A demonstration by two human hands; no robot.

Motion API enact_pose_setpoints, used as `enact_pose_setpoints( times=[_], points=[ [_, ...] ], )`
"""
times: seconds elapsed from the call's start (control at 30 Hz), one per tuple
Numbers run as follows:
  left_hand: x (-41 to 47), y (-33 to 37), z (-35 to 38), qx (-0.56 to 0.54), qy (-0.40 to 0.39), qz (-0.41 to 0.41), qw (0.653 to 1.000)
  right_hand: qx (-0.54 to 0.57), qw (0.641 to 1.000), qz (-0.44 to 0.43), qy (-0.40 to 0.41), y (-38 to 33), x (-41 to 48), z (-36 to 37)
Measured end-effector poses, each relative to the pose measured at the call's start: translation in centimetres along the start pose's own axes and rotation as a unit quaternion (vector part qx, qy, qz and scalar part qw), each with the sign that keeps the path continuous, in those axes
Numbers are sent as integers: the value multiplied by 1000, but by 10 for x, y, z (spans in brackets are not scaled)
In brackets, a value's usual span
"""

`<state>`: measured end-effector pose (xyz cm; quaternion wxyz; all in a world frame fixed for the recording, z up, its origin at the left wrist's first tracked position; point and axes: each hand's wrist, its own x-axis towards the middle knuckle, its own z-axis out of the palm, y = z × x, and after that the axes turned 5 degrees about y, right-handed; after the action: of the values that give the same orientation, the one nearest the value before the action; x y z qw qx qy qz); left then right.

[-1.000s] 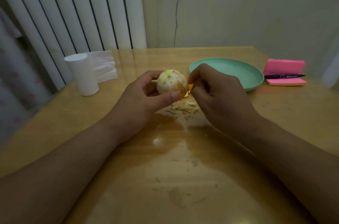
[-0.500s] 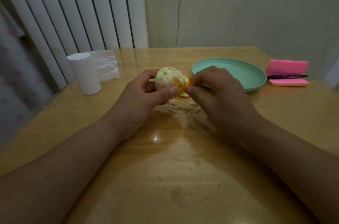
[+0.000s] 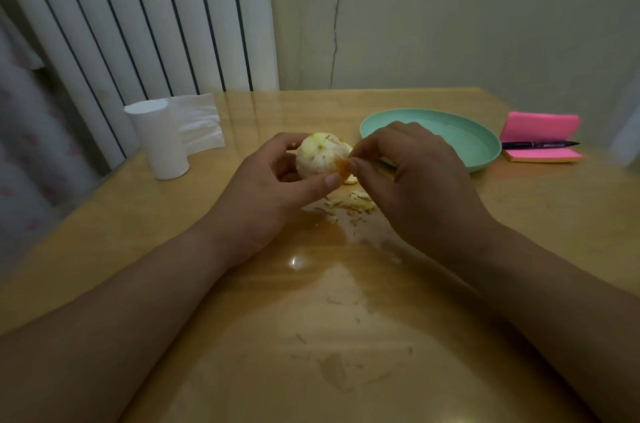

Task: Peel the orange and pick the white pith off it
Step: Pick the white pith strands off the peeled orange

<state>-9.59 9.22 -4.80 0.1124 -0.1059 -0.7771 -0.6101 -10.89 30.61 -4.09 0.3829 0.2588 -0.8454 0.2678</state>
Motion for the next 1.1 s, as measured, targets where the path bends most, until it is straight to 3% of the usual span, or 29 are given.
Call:
enact_pose_setpoints(
  times=[0.37,0.7,0.9,1.1],
  points=[
    [-4,5,7,-4,8,38,999,-80,994,-66,30,-7,6,-1],
    [-5,7,5,-49,1,21,999,65,997,36,27,2,1,-2],
    [-3,6,3,-35,20,31,999,37,999,1,6,0,0,-1],
    [-1,3,2,31,24,55,998,-64,996,-53,-12,0,3,-4]
  ],
)
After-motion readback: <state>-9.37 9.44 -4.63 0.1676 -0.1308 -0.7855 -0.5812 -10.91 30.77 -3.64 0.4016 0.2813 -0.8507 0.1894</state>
